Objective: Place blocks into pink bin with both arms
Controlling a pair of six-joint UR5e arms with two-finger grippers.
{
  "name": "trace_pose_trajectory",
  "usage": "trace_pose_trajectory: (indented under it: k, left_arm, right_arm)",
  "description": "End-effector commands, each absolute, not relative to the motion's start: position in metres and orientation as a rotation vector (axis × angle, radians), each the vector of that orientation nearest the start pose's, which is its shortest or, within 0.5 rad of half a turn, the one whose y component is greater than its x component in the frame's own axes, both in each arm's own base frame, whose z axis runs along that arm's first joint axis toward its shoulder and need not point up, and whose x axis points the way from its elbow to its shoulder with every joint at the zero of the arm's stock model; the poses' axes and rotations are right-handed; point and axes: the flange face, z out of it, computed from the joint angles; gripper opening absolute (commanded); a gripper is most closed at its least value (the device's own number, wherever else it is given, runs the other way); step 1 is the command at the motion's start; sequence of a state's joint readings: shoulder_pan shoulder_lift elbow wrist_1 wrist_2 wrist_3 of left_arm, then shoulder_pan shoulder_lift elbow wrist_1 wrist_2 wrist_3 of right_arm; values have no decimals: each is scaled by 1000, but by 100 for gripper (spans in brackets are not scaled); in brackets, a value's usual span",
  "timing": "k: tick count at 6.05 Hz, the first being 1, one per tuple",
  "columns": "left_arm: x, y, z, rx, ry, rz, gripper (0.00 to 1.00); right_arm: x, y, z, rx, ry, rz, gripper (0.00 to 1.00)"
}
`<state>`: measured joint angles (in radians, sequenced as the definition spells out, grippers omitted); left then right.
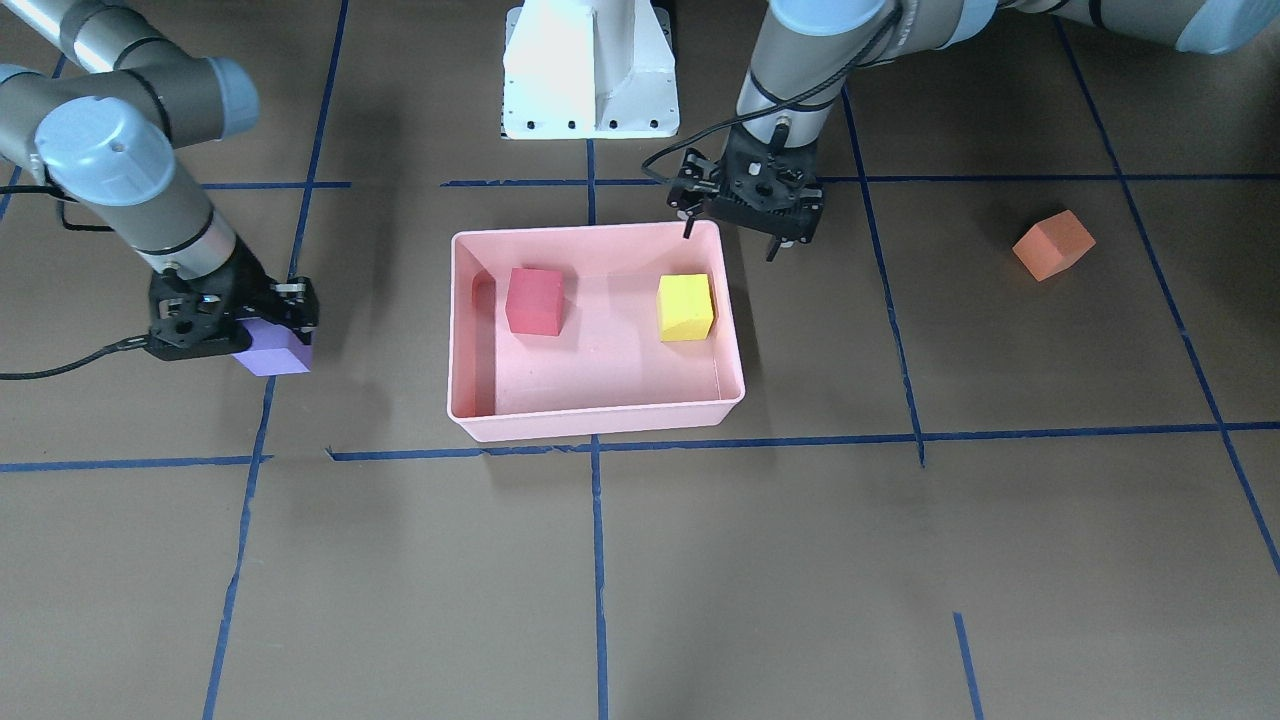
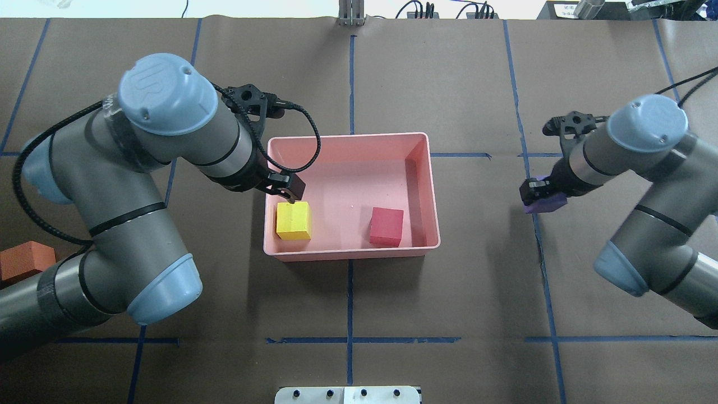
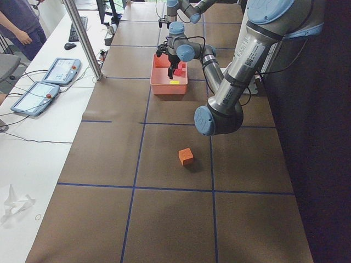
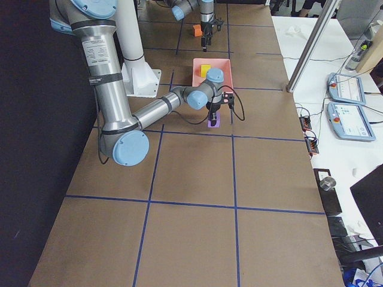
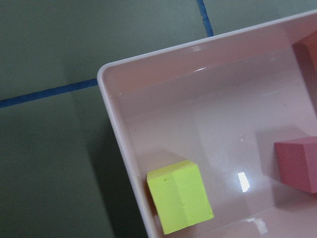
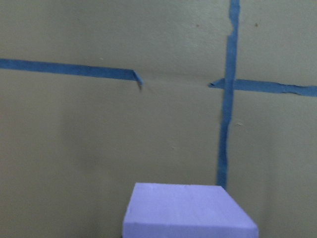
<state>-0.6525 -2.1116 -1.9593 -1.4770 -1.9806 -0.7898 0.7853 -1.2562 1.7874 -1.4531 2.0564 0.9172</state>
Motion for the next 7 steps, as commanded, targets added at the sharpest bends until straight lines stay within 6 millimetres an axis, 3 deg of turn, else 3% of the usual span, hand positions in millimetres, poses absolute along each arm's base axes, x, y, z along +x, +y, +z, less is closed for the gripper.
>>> trace_pose_trajectory:
  k: [1,3,4,5,6,7]
  left_arm:
    - [347,-437,260,321,811,472,100]
    - [254,-444,338,329,751,586,100]
    - [215,-447,370,321,745,628,100]
    - [193,-442,397,303,734,647,100]
    - [179,-429,423,319,735,650,100]
    - [164,-406,465,314,734,647,100]
  right_arm:
    - [-391,-505,282,40,-815,53,25]
    - [-438,-498,223,-4,-872,128,25]
    - [-480,-500,194,-35,-873,162,25]
    - [-508,-492,187,-29,-853,169,44]
    - [-525,-476,190,-11,-836,152,99]
    - [-522,-475,186,2,-842,153,100]
